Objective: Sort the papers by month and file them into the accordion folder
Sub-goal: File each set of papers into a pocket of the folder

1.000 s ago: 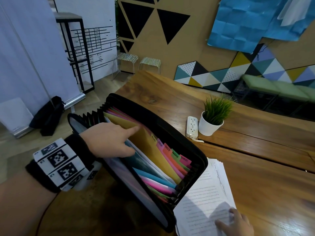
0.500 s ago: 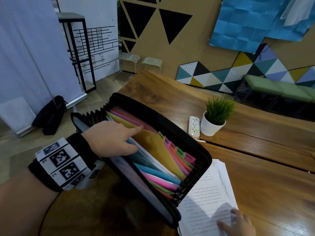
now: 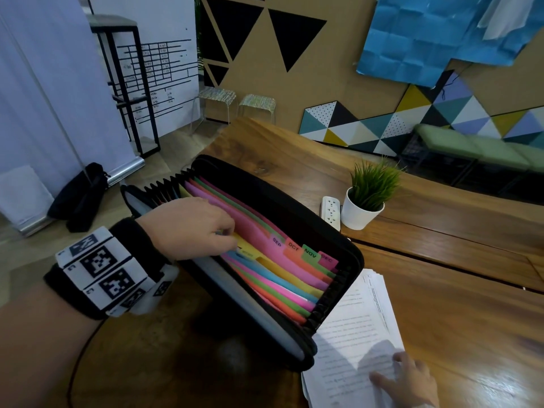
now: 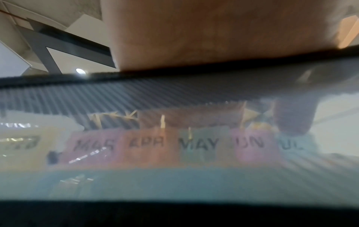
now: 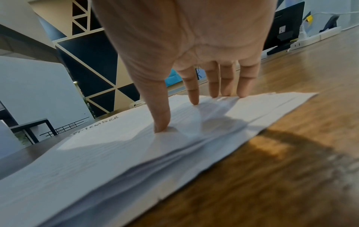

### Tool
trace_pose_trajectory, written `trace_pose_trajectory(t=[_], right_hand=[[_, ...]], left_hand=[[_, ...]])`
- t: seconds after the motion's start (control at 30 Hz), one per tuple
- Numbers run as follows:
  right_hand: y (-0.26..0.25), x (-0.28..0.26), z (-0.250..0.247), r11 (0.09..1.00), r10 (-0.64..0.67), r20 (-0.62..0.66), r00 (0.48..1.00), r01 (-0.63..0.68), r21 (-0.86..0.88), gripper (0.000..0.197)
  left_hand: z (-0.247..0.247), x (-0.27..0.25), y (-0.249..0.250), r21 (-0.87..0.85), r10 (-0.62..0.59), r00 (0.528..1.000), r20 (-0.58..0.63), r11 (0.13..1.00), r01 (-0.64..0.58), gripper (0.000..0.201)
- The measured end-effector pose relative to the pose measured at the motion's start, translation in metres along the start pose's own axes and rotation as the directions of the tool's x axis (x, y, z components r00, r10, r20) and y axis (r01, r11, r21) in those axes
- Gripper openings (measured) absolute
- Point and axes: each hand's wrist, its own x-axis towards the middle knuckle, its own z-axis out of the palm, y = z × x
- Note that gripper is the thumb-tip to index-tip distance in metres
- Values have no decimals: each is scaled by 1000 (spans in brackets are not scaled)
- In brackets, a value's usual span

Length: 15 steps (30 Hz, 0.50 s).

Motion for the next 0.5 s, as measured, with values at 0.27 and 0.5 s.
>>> trace_pose_trajectory(t=[0.27,0.5], right_hand=[[0,7,-5,997,10,17,1000,-9,-79,119],[-2,6,-16,999,38,40,998,-37,-29,87]], left_hand=[[-9,7,-3,-124,156,986,66,981,-147,96],[-20,14,-3,-108,183,939,291,981,-158,88]])
